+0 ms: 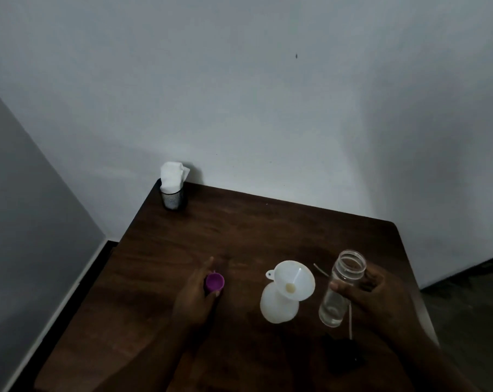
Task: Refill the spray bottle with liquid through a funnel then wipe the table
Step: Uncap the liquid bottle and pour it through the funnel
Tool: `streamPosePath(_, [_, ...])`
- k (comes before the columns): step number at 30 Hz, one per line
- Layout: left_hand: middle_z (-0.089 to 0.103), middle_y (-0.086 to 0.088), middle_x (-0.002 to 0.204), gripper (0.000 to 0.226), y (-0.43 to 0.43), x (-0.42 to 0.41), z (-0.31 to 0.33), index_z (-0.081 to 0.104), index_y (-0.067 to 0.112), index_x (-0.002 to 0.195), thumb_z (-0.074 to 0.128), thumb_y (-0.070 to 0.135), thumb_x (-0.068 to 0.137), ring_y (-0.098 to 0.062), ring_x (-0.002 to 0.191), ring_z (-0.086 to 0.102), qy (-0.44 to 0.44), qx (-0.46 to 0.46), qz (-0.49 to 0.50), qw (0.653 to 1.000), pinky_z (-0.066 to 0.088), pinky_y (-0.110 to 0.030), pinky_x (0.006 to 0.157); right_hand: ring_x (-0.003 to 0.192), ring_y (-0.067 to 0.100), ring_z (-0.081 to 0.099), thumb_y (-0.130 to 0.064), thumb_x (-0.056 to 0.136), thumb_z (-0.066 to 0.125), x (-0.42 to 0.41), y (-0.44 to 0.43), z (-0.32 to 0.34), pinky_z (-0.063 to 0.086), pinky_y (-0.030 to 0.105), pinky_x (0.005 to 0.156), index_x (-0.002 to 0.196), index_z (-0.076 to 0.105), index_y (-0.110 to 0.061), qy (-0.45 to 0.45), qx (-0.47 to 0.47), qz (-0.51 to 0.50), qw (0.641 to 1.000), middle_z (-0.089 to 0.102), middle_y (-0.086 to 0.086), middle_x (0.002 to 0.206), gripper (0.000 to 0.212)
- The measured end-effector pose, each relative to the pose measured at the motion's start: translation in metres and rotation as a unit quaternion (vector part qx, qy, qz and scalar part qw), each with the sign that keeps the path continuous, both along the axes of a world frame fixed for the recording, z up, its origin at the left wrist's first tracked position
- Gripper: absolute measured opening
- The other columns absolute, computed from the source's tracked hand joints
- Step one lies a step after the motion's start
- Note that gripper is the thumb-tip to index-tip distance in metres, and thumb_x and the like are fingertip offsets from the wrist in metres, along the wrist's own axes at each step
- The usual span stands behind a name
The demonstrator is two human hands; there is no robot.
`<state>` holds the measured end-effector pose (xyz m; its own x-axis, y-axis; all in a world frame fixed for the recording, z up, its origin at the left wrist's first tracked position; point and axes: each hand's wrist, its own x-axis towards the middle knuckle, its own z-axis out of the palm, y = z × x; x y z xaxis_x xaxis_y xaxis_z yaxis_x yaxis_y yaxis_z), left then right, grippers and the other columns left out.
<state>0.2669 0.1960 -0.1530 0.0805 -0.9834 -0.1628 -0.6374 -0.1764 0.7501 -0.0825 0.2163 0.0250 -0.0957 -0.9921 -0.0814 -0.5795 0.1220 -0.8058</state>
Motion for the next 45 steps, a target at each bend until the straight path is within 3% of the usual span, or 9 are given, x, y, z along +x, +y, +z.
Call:
streamPosePath(7, [0.061, 0.010, 0.133, 0.092, -0.004, 0.002, -0.009, 0.028, 0.037, 0.153, 0.079, 0.035, 0.077, -0.016, 0.119, 0.058, -0.126, -0.016, -0.010, 0.992, 0.045, -0.036, 0.097, 0.093, -0.002, 0.064, -0.044, 0.068, 0.081, 0.002, 0.004, -0.001, 0.043, 0.017, 0.071, 0.111, 0.066, -0.033, 0.008, 0.034, -0.004, 0.999, 0.071, -0.015, 0.099, 0.047])
streamPosePath(12, [0.039, 0.003, 0.147, 0.094, -0.007, -0.001, -0.003, 0.025, 0.041, 0.152, 0.076, 0.051, 0.074, -0.024, 0.134, 0.037, -0.178, 0.030, -0.025, 0.983, 0.038, -0.042, 0.105, 0.088, -0.006, 0.065, -0.051, 0.060, 0.080, 0.002, 0.002, -0.004, 0.044, 0.017, 0.071, 0.108, 0.066, -0.035, 0.000, 0.035, -0.027, 0.999, 0.070, -0.019, 0.096, 0.053])
streamPosePath(15, [0.042, 0.007, 0.136, 0.055, -0.004, -0.015, 0.020, 0.047, 0.038, 0.132, 0.068, 0.048, 0.082, -0.019, 0.128, 0.039, -0.146, -0.022, -0.012, 0.989, 0.040, -0.040, 0.102, 0.094, -0.008, 0.066, -0.051, 0.059, 0.085, -0.001, 0.003, -0.010, 0.051, 0.020, 0.078, 0.111, 0.069, -0.035, 0.000, 0.016, -0.036, 0.999, 0.074, -0.018, 0.100, 0.057])
streamPosePath(18, [0.058, 0.018, 0.098, 0.004, 0.002, -0.040, 0.054, 0.060, 0.038, 0.093, 0.058, 0.037, 0.096, -0.002, 0.094, 0.055, -0.019, -0.103, -0.041, 0.994, 0.049, -0.031, 0.083, 0.103, -0.004, 0.065, -0.060, 0.061, 0.086, -0.007, 0.004, -0.019, 0.056, 0.033, 0.092, 0.118, 0.067, -0.041, 0.014, 0.016, -0.028, 0.999, 0.072, -0.022, 0.110, 0.063])
streamPosePath(22, [0.066, 0.002, 0.074, 0.030, 0.009, -0.080, 0.094, 0.063, 0.020, 0.078, 0.053, 0.034, 0.102, -0.013, 0.073, 0.065, 0.177, -0.043, -0.002, 0.983, 0.055, -0.039, 0.070, 0.113, -0.004, 0.061, -0.069, 0.060, 0.083, -0.013, 0.005, -0.025, 0.052, 0.036, 0.101, 0.123, 0.063, -0.047, 0.051, -0.003, 0.002, 0.999, 0.067, -0.026, 0.119, 0.070])
streamPosePath(25, [0.062, 0.011, 0.059, 0.036, 0.009, -0.100, 0.116, 0.063, 0.010, 0.077, 0.053, 0.034, 0.101, -0.002, 0.061, 0.060, 0.245, -0.003, 0.044, 0.968, 0.046, -0.014, 0.057, 0.113, -0.006, 0.058, -0.063, 0.064, 0.083, -0.014, 0.006, -0.023, 0.047, 0.030, 0.103, 0.120, 0.064, -0.044, 0.088, -0.021, 0.028, 0.996, 0.064, -0.027, 0.119, 0.062])
streamPosePath(28, [0.061, 0.014, 0.056, 0.036, 0.007, -0.108, 0.123, 0.065, 0.015, 0.074, 0.052, 0.035, 0.102, 0.008, 0.055, 0.058, 0.233, 0.024, 0.044, 0.971, 0.040, -0.004, 0.050, 0.110, -0.007, 0.054, -0.065, 0.070, 0.077, -0.016, 0.005, -0.023, 0.043, 0.021, 0.097, 0.121, 0.060, -0.047, 0.165, -0.039, 0.081, 0.982, 0.059, -0.030, 0.118, 0.056])
streamPosePath(34, [0.059, 0.008, 0.061, 0.032, 0.003, -0.107, 0.117, 0.060, 0.013, 0.070, 0.062, 0.029, 0.097, -0.002, 0.062, 0.055, 0.172, 0.007, 0.002, 0.985, 0.044, -0.013, 0.055, 0.106, 0.005, 0.057, -0.073, 0.069, 0.059, -0.017, -0.001, -0.026, 0.054, 0.035, 0.084, 0.123, 0.051, -0.045, 0.264, -0.051, 0.141, 0.953, 0.060, -0.021, 0.111, 0.061])
streamPosePath(45, [0.057, 0.010, 0.059, 0.031, 0.008, -0.112, 0.117, 0.057, 0.016, 0.068, 0.062, 0.024, 0.097, -0.001, 0.059, 0.051, 0.174, -0.001, 0.016, 0.985, 0.043, -0.016, 0.056, 0.111, 0.011, 0.053, -0.060, 0.076, 0.070, -0.014, -0.006, -0.011, 0.054, 0.034, 0.078, 0.133, 0.046, -0.045, 0.352, -0.063, 0.189, 0.914, 0.055, -0.017, 0.121, 0.065])
